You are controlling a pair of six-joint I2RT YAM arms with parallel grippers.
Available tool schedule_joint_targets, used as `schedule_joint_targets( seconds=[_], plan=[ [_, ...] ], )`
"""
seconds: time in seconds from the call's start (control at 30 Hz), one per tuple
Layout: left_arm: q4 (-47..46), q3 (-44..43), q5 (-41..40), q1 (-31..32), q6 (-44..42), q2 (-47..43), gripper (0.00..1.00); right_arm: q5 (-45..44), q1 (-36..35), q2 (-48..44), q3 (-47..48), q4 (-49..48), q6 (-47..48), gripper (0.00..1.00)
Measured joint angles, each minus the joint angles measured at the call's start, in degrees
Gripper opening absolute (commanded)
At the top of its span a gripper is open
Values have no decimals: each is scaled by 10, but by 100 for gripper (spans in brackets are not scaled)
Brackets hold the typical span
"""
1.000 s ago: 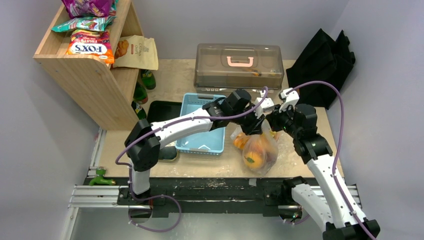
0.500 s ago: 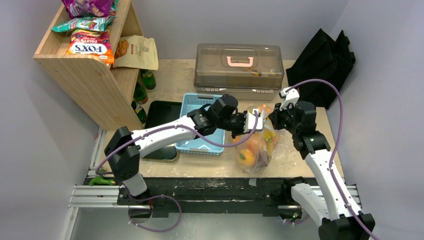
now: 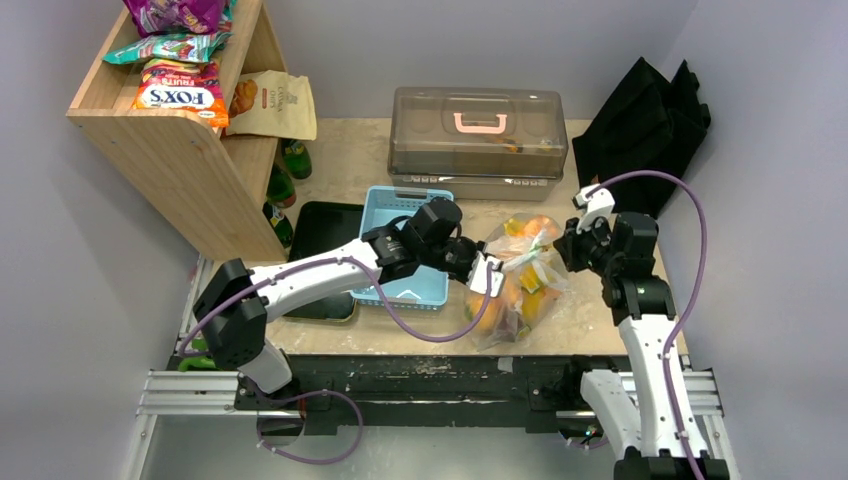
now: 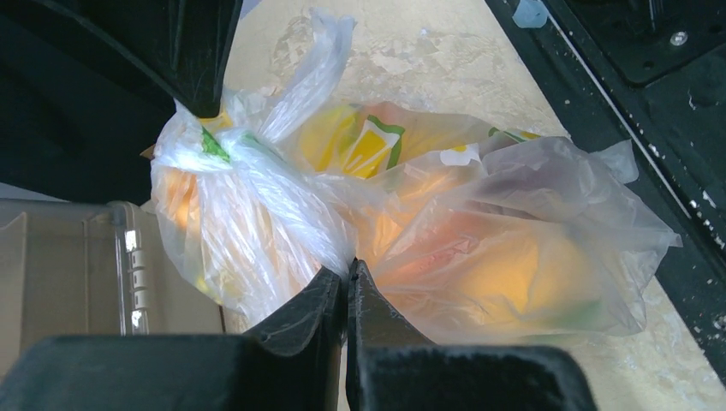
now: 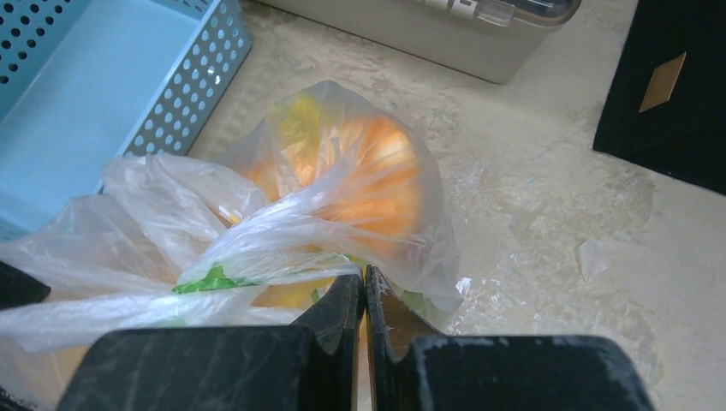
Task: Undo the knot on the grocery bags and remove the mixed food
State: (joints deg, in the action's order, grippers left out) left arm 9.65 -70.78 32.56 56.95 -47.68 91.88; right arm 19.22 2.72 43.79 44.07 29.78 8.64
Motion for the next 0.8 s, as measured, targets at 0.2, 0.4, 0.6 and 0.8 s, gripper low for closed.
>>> schedule_joint_targets(
  seconds=[0.2,0.4,0.6,0.8],
  plan=[
    [3,33,23,-16,-85,-25,0,45,17,12,6,42,26,0],
    [67,13,37,-19,-96,-25,3,135,38,38,48,108,89,49],
    [138,-12,53,-19,-138,-24,3,169,51,27,98,136,192,79],
    [172,-37,63,-19,-152,-10,4,204,50,50,123,143,299,84]
  ],
)
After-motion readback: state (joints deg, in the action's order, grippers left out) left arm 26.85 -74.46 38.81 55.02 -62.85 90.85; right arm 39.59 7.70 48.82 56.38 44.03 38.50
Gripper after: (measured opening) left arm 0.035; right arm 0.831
